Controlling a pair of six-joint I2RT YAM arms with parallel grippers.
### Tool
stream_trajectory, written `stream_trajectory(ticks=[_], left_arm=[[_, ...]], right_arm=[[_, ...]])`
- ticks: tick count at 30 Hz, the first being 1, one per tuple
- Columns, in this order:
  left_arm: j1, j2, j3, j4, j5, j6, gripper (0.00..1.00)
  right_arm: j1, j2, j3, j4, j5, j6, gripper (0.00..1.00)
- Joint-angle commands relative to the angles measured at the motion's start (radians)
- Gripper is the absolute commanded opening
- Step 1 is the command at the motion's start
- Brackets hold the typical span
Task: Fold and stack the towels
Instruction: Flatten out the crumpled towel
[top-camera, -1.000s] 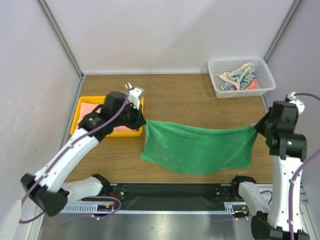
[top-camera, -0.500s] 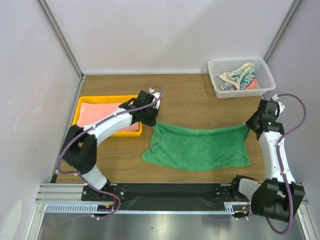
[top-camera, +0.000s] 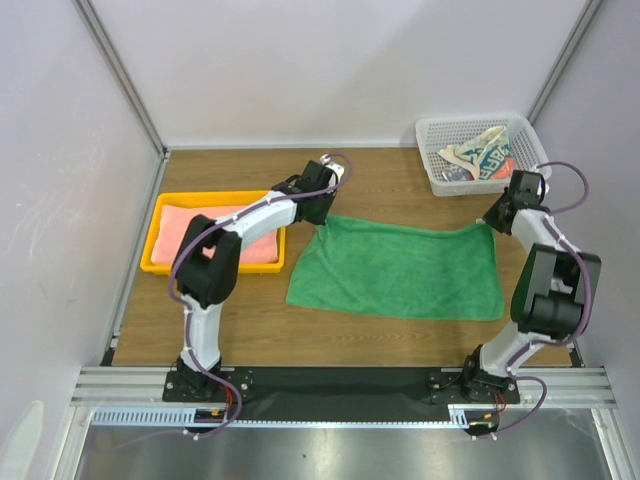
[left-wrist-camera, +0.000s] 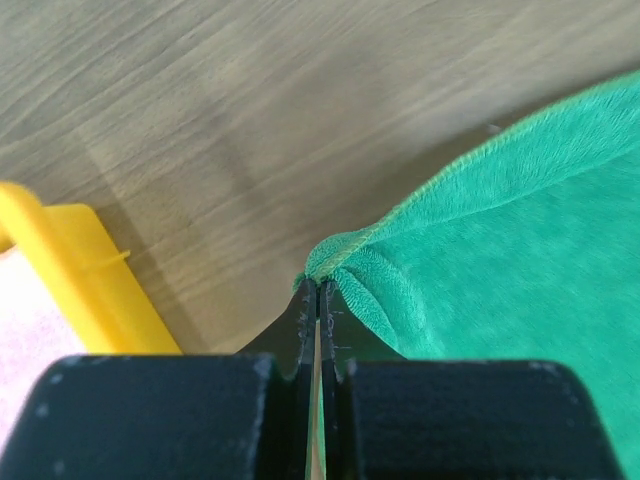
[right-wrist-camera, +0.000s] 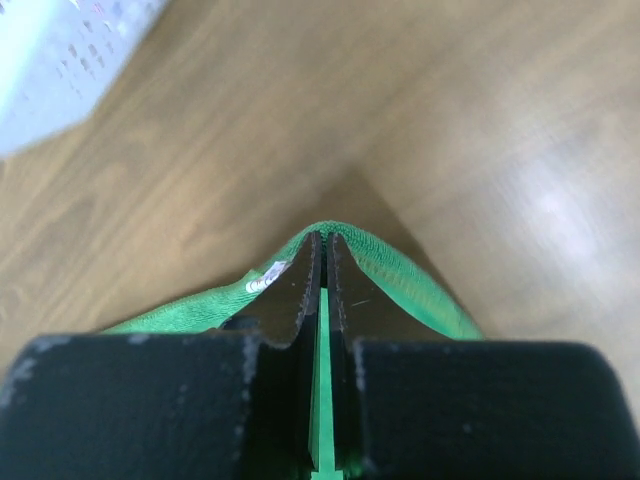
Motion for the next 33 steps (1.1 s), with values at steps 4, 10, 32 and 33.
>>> stream_trajectory(ticks=[4,10,32,33], left_arm=[[0.042,0.094,0.158,-0.016,-0.084,0.000,0.00],[0.072,0.163,0.247,0.001,-0.099,0.012,0.19],[-0.012,-0.145,0.031,-0.034,0.346,-0.169,0.83],[-0.023,-0.174,-0.002,-0.013,0.350,-0.179,0.83]], right_arm=[[-0.004,0.127,0.139,0.090,-0.056,-0.003,0.00],[-0.004,0.231,0.230,0.079,-0.039,-0.032,0.04],[0.027,-0.198,-0.081,-0.172,-0.106,0.164,0.68],[0.027,-0.213,-0.138,-0.168,-0.102,0.176,0.66]])
